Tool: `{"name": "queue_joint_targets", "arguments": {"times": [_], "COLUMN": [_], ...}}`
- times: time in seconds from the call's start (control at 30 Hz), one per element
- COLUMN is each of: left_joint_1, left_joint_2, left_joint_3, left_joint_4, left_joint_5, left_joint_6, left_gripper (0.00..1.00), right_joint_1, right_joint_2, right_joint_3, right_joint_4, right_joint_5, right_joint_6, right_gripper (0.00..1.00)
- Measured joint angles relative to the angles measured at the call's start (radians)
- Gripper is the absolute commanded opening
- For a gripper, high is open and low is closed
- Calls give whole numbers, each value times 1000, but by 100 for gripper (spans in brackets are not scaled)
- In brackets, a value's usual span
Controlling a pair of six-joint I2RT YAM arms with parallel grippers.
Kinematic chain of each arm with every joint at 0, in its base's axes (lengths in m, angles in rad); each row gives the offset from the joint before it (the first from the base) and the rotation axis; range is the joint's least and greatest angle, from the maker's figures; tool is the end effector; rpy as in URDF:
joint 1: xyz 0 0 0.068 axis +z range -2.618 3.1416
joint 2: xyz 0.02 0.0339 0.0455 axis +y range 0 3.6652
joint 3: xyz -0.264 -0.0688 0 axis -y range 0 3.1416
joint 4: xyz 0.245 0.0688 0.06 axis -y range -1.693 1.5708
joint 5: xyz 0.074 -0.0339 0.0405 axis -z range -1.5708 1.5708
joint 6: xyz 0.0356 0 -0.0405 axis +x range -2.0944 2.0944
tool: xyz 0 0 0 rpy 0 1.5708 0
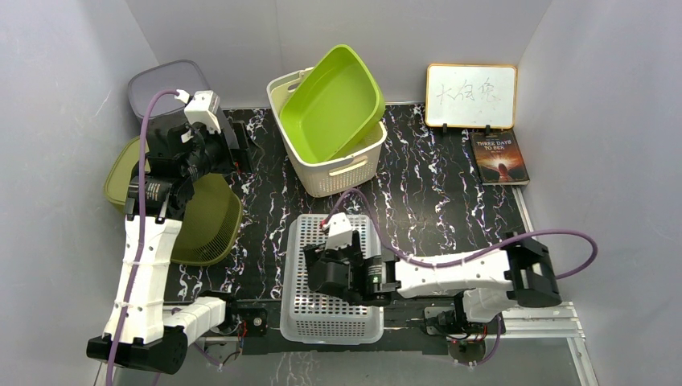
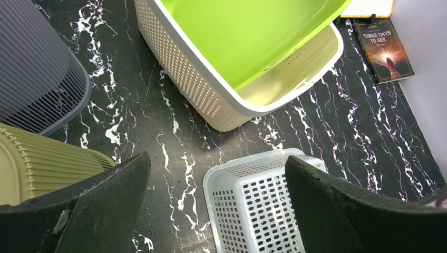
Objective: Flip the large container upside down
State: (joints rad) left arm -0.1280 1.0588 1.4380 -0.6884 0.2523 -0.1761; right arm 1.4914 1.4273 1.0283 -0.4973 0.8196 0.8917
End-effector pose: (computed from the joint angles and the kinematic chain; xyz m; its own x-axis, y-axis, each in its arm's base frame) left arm 0.1966 -0.0343 0.4571 -0.3601 -0.1247 -0.9245 0.3010 0.9225 -0.2417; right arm 0.0492 0.2897 0.2581 -0.5402 -0.0928 -0.8364 -0.3564 0.9256 0.1274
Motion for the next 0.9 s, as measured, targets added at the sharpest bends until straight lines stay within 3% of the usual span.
{"name": "queue_joint_targets", "arguments": {"times": [0.17, 0.27, 0.6, 0.9], "left_joint_1": [0, 0, 0, 0], "left_joint_2": [-2, -4, -11, -24], "left_joint_3": [-8, -22, -29, -51], "left_joint_4": [2, 0, -2, -2], "left_joint_5": [0, -1, -6, -5], "left_joint_6": [0, 0, 2, 1], "left_gripper": [98, 98, 98, 98], "right_joint_1": [0, -9, -232, -403], "right_joint_2": [81, 96, -60, -145], "right_joint_3": [17, 19, -140, -200], "right_joint_4": [8, 16, 115, 44], "right_joint_5": [-34, -29, -80, -36], "right_joint_6": [-2, 20, 202, 302], "right_gripper": [95, 98, 98, 98]}}
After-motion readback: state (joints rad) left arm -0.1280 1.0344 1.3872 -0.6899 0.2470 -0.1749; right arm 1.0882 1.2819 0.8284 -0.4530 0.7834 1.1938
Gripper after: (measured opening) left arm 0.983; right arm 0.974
